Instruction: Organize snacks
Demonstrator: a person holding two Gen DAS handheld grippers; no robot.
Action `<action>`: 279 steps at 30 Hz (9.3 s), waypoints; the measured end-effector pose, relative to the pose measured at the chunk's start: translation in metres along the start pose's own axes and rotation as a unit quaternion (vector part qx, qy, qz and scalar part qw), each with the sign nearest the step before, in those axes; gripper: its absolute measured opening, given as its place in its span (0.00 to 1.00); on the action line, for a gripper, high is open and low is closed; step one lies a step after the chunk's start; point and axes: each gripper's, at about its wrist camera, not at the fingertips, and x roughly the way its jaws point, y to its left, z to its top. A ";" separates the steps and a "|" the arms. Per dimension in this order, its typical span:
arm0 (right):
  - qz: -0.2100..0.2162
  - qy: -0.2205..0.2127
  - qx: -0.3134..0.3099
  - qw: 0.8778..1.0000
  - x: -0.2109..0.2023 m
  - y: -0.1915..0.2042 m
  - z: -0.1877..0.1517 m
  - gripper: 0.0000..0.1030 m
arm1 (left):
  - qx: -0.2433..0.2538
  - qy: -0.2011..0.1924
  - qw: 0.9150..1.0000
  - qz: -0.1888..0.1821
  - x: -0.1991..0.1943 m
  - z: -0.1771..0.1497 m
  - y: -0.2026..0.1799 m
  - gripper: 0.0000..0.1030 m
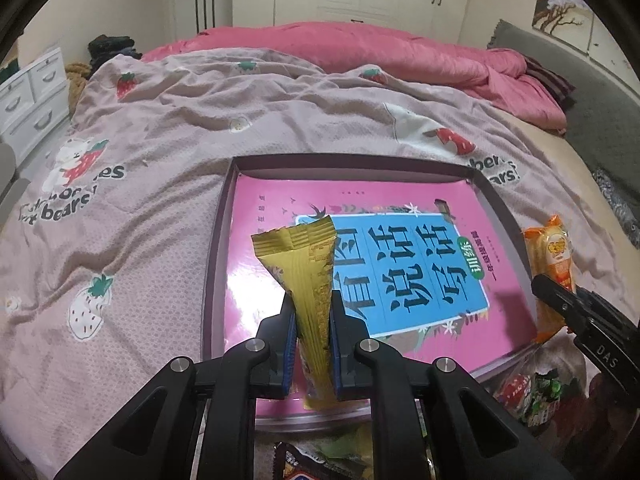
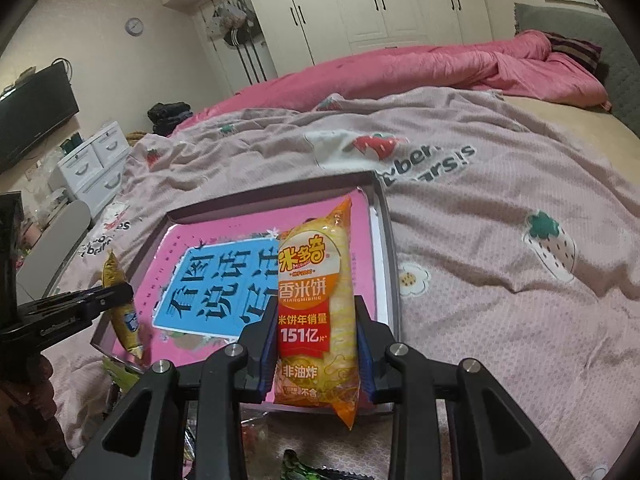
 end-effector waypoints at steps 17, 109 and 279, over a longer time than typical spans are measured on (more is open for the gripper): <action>-0.015 0.036 0.017 0.999 0.011 -0.007 -0.007 0.33 | -0.012 0.015 1.000 -0.016 0.005 -0.005 0.003 0.17; -0.045 -0.009 0.036 0.998 -0.113 0.014 -0.047 0.73 | -0.051 -0.014 0.997 -0.061 -0.096 -0.045 0.005 0.77; 0.007 -0.056 -0.025 0.998 -0.105 0.022 -0.031 0.30 | -0.057 -0.043 0.997 -0.034 -0.104 -0.035 -0.005 0.28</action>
